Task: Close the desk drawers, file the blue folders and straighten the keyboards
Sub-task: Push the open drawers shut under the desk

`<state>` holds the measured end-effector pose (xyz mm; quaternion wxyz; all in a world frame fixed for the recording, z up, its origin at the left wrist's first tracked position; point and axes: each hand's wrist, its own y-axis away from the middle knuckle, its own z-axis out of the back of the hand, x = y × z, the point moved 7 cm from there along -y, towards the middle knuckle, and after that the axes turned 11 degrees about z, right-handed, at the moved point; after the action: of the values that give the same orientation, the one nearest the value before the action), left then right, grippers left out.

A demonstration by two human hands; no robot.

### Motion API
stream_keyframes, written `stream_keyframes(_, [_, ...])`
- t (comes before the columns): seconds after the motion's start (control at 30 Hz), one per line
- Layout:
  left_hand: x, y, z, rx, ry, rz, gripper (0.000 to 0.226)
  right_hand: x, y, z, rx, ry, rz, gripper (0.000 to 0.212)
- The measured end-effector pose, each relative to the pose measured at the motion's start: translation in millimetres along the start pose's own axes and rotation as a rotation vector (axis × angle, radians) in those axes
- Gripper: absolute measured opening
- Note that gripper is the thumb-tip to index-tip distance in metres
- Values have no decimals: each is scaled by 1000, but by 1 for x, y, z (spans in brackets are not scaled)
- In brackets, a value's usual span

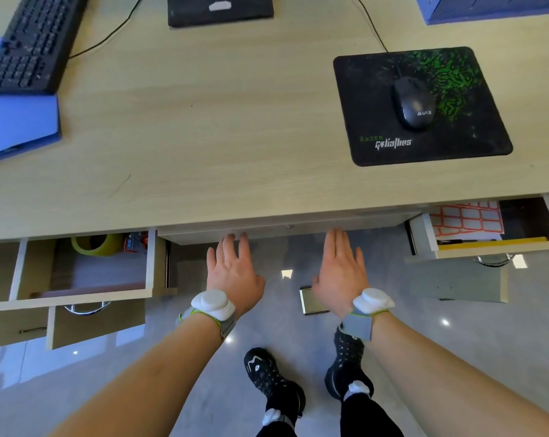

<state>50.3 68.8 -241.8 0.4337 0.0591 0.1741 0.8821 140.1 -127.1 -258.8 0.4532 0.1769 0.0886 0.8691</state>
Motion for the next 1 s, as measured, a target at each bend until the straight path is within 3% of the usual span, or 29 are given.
stream_keyframes(0.47, [-6,-32,-11,48,18,-8,92,-13,-43,-6,17,-24,-65,101])
stream_keyframes(0.8, [-10,-67,-7,4,-43,-10,48,-21,-84,-1,23,111,-37,71])
stream_keyframes(0.87, [-8,-72,-8,-14,-27,5,41,-20,-92,3,24,142,-18,57])
stream_keyframes(1.0, [-8,-68,-11,-11,-23,-4,49,-18,-99,5,40,166,-18,36])
